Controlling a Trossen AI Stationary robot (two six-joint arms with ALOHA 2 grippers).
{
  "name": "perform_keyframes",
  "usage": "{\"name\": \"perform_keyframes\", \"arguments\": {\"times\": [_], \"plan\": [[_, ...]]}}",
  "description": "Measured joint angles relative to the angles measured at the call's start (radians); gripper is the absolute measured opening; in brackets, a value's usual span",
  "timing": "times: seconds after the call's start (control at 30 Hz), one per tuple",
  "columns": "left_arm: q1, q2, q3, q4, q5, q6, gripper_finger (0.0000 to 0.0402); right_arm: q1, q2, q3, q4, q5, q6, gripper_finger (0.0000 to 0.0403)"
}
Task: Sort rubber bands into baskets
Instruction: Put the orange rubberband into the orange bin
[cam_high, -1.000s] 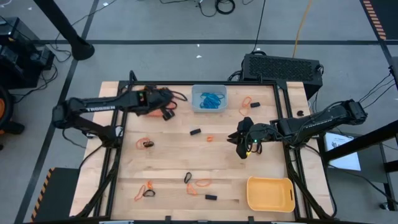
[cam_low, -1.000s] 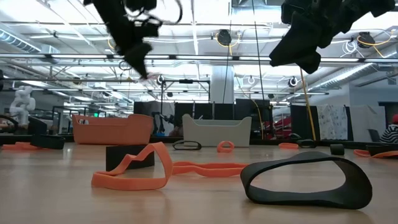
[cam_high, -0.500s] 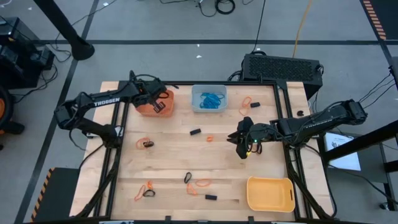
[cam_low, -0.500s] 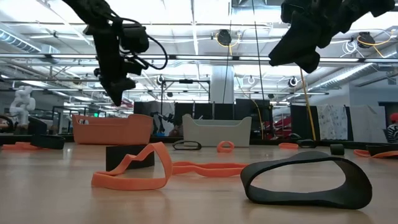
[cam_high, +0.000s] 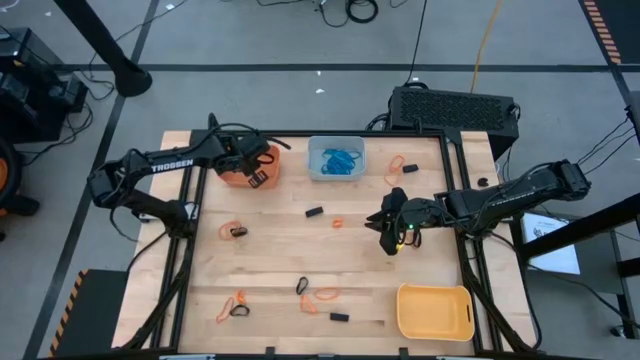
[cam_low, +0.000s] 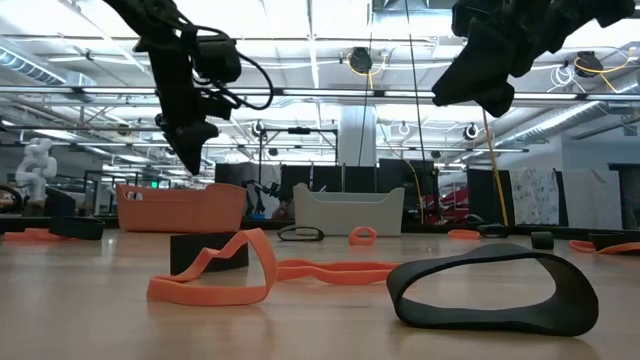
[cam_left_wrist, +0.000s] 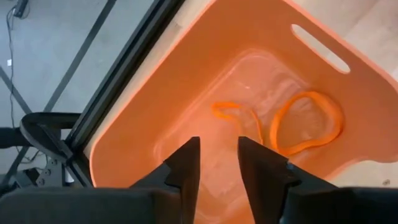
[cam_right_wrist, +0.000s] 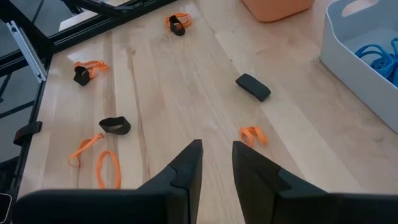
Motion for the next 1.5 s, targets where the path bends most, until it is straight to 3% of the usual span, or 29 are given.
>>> {"name": "perform_keyframes", "arguments": {"times": [0.13, 0.33, 0.47, 0.77, 1.0, 1.2, 1.5], "plan": [[-0.001, 0.0, 0.001, -0.008, 0.062, -0.001, 0.0122, 0.0, 0.0, 0.0, 0.0, 0.0, 0.0, 0.008], [-0.06, 0.0, 0.001, 0.018, 0.458, 0.024, 0.0122, 0.0, 0.0, 0.0, 0.0, 0.0, 0.0, 0.008], [-0.192, 0.0, 0.001, 0.143, 0.646, 0.02, 0.0122, 0.0, 0.0, 0.0, 0.0, 0.0, 0.0, 0.008], [-0.606, 0.02, 0.002, 0.516, 0.659, 0.009, 0.0122, 0.0, 0.0, 0.0, 0.001, 0.0, 0.001, 0.008], [-0.869, 0.146, 0.002, 0.746, 0.592, 0.069, 0.0122, 0.0, 0.0, 0.0, 0.002, -0.001, 0.006, 0.008], [-0.956, 0.332, 0.086, 0.798, 0.565, 0.114, 0.0122, 0.0, 0.0, 0.0, 0.003, 0.034, 0.027, 0.008], [-0.917, 0.496, 0.151, 0.769, 0.659, 0.135, 0.0122, 0.001, 0.006, 0.0, 0.002, 0.041, 0.046, 0.008]]}}
